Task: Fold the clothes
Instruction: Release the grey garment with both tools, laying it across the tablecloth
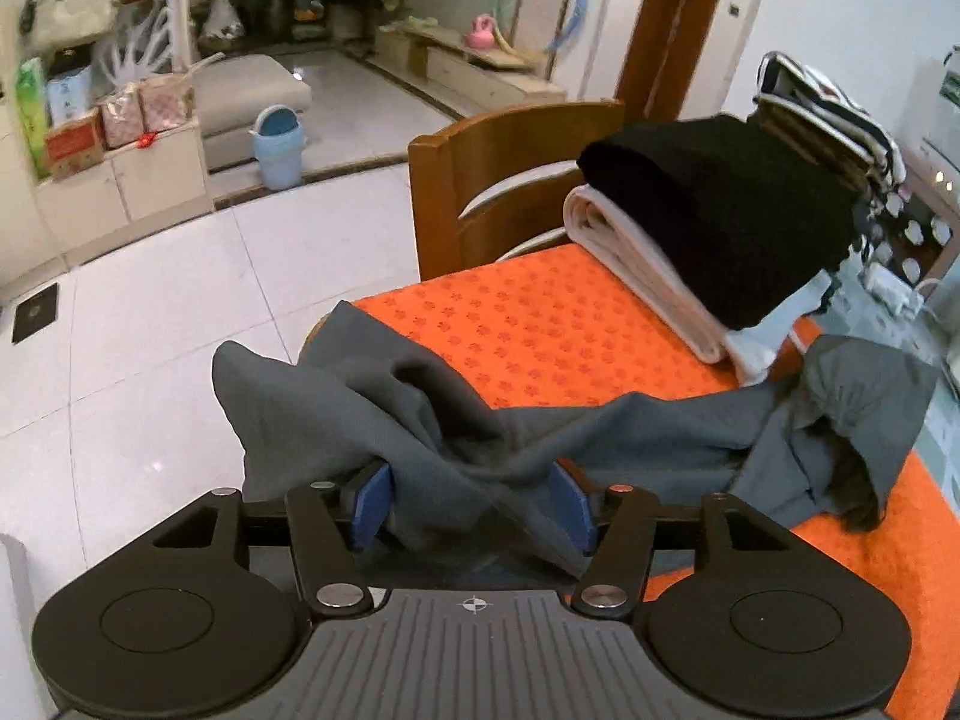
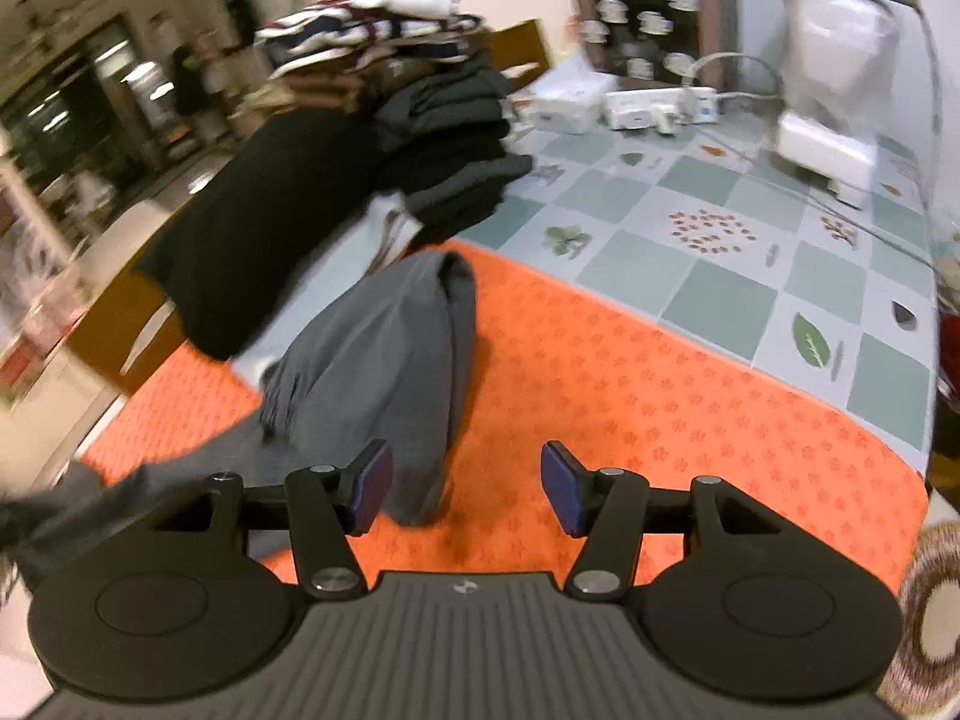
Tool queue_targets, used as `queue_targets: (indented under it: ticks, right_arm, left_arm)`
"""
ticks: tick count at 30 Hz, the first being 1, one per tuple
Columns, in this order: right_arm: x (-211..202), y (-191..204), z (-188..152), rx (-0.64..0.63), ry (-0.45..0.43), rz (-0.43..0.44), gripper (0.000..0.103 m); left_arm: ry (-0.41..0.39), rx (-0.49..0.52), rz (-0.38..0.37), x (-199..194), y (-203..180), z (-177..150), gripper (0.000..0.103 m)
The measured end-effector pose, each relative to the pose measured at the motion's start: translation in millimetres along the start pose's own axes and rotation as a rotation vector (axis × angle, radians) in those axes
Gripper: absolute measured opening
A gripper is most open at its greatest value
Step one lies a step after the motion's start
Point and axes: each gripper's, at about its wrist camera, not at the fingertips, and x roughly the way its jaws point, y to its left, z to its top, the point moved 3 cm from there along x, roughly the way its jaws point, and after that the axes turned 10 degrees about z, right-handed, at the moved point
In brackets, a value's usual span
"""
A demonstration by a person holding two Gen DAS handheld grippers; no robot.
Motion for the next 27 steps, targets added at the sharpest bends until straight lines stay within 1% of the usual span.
queue_targets:
  ticks: [2, 3, 8, 13, 15, 19, 21, 23, 25, 26, 27]
  right_arm:
    - [-5, -4, -6, -0.043, 0.017, 0.037, 0.062]
    - [-7, -6, -9, -0.063, 0.029, 0.054, 0.062]
    - [-10, -5, -14, -0.169, 0.098, 0.106, 0.062]
    - [7, 11, -11, -0.3, 0.127, 0.158, 0.062]
    - [18, 21, -10, -0.356, 0.151, 0.181, 0.066]
    - [44, 49, -8, -0.559, 0.191, 0.185, 0.067]
    - [57, 62, -6, -0.649, 0.197, 0.185, 0.075]
    - [73, 73, -5, -0.732, 0.2, 0.187, 0.077]
    - [89, 78, -5, -0.774, 0.204, 0.203, 0.078]
    - [98, 79, -5, -0.79, 0.207, 0.214, 0.082]
    - [107, 78, -5, -0.804, 0.208, 0.223, 0.083]
  left_arm:
    - [-0.038, 0.005, 0.03, -12, -8, -11, 0.061]
    - [-0.043, 0.003, 0.041, -18, -13, -17, 0.061]
    - [-0.051, -0.014, 0.016, -44, -35, -41, 0.065]
    - [-0.057, -0.008, -0.006, -53, -57, -71, 0.067]
    - [-0.054, -0.004, -0.018, -56, -67, -82, 0.067]
    - [-0.054, 0.008, -0.02, -65, -85, -98, 0.068]
    - [-0.05, 0.002, -0.012, -69, -93, -104, 0.069]
    - [-0.044, -0.032, 0.009, -73, -99, -110, 0.069]
    - [-0.039, -0.069, 0.037, -77, -106, -116, 0.069]
    - [-0.035, -0.088, 0.053, -79, -110, -120, 0.069]
    - [-0.03, -0.111, 0.077, -82, -114, -124, 0.069]
